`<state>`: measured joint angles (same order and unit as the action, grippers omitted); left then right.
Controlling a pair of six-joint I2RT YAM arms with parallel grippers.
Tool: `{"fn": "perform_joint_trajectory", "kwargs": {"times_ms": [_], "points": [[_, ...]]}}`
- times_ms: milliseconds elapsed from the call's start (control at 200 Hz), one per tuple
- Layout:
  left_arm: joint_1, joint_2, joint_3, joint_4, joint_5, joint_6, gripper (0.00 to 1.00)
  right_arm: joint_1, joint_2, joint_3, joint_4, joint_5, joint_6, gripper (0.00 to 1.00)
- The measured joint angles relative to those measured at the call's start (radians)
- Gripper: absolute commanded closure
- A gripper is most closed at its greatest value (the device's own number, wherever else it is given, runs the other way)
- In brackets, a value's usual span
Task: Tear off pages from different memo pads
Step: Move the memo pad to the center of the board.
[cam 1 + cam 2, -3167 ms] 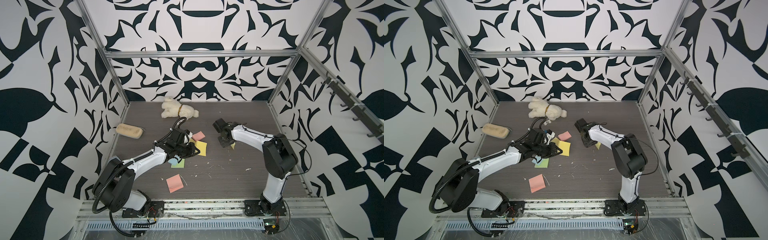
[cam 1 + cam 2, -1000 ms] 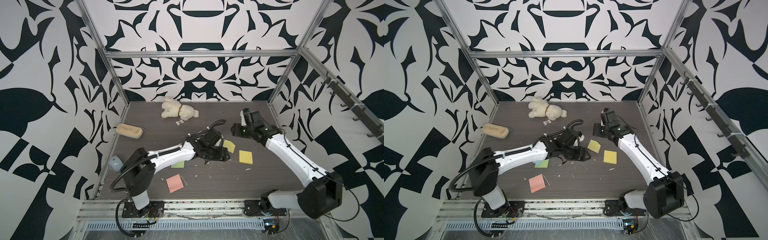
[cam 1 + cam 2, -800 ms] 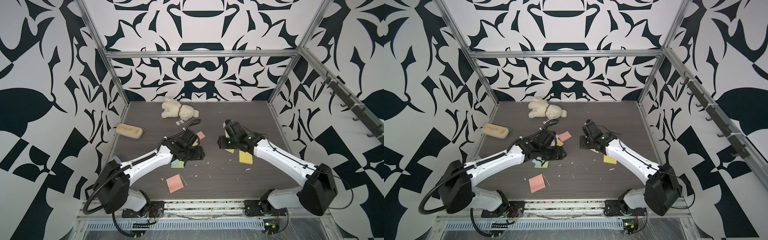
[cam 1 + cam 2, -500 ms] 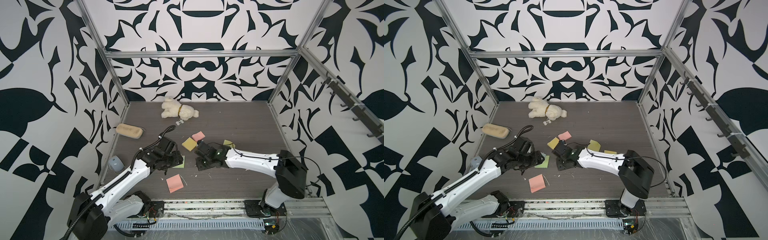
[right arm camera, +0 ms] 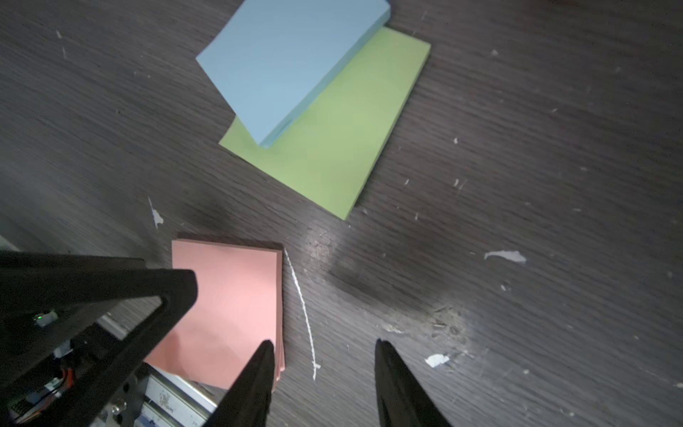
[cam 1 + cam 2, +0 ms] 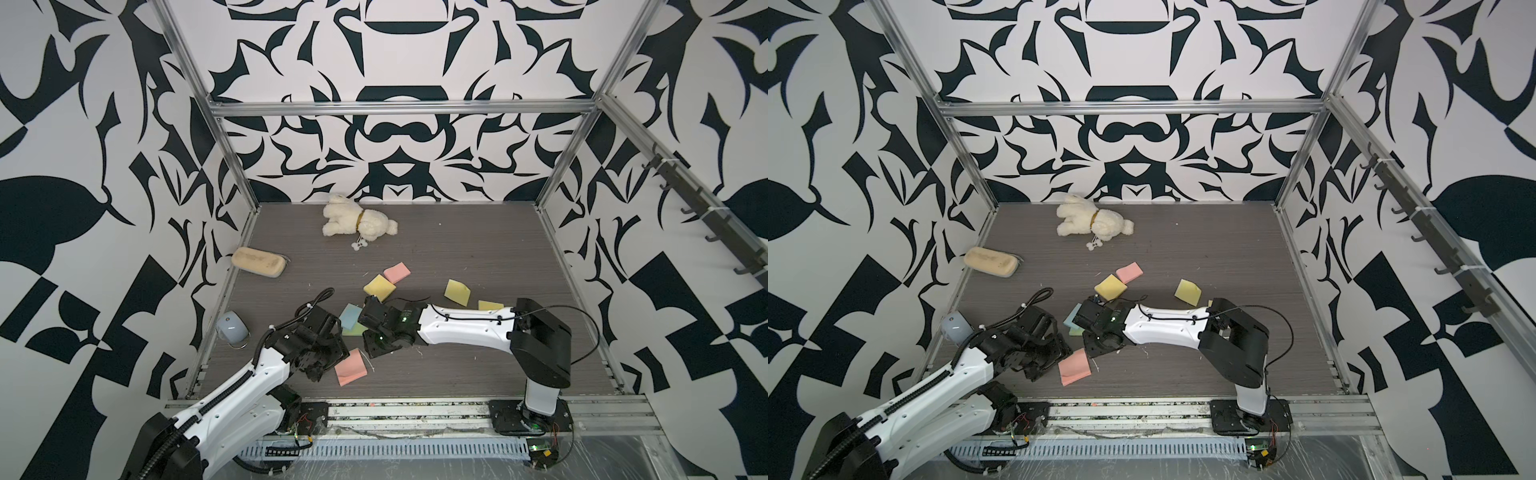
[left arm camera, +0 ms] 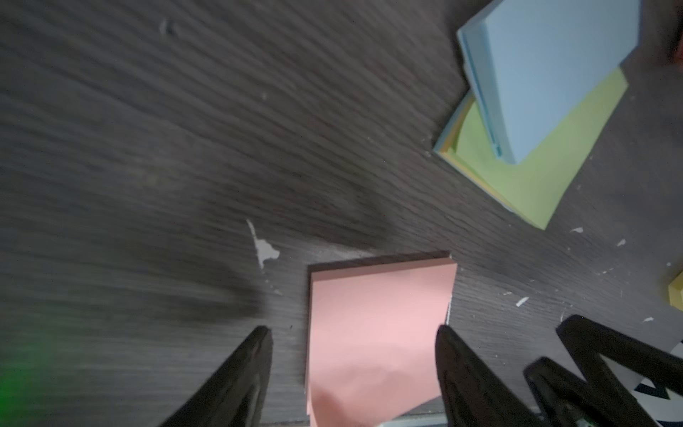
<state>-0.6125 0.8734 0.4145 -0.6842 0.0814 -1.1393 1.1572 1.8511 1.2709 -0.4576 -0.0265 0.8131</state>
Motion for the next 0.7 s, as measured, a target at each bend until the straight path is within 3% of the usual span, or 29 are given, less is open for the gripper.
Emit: {"fn": "perform_joint_trajectory", "kwargs": {"times_ms": [315, 565, 700], "points": [[-0.089, 0.065, -0.056, 0.230, 0.085, -0.117, 0.39, -0.041, -0.048, -0.056, 0.007, -0.016, 0.009, 0.51], [-0.095, 0.292, 0.024, 0.440, 0.142, -0.102, 0.43, -0.126, -0.182, -0.166, 0.005, -0.016, 0.026, 0.51], [-0.097, 0.296, 0.067, 0.448, 0.159, -0.061, 0.43, -0.128, -0.231, -0.214, 0.000, -0.017, 0.039, 0.50]]}}
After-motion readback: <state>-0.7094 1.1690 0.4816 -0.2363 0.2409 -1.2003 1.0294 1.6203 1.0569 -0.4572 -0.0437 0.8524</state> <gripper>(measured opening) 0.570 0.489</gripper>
